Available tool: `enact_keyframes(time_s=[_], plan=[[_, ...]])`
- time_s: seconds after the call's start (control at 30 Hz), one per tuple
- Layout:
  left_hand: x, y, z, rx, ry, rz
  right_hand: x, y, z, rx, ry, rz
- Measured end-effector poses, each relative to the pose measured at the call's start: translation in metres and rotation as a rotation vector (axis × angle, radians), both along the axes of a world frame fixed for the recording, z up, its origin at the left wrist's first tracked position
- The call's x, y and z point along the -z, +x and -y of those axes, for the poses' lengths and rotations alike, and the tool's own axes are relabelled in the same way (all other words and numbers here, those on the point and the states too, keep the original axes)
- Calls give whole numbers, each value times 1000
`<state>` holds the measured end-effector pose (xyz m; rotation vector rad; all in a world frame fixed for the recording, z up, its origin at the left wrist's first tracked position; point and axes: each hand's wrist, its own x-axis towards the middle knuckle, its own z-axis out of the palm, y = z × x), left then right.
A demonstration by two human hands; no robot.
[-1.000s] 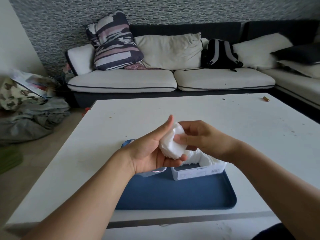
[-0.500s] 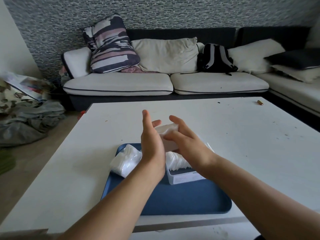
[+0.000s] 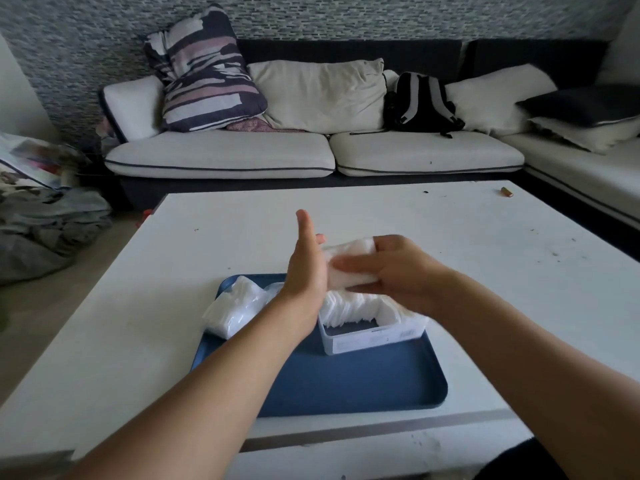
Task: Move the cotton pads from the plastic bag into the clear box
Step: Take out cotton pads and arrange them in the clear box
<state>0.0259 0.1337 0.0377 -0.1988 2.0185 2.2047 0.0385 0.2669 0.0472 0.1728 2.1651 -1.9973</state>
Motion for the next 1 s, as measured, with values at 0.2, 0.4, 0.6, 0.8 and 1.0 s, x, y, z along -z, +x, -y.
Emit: enact_keyframes(time_s=[0.2,0.4,0.6,0.8,1.0], plan=[[17,0,18,286,-940,-389,17,-10,-31,46,369,272],[38,12,16,805,-1356,-297,42,-24,4,-116,840,203],[50,7,23,891,-1414,-191,61,-24,15,-285,1091,200],[52,9,24,838,-1455,-278,75,-25,17,-187,1151,116],[55,6,23,853,-1452,-287,66,-25,3,39,1304,29]])
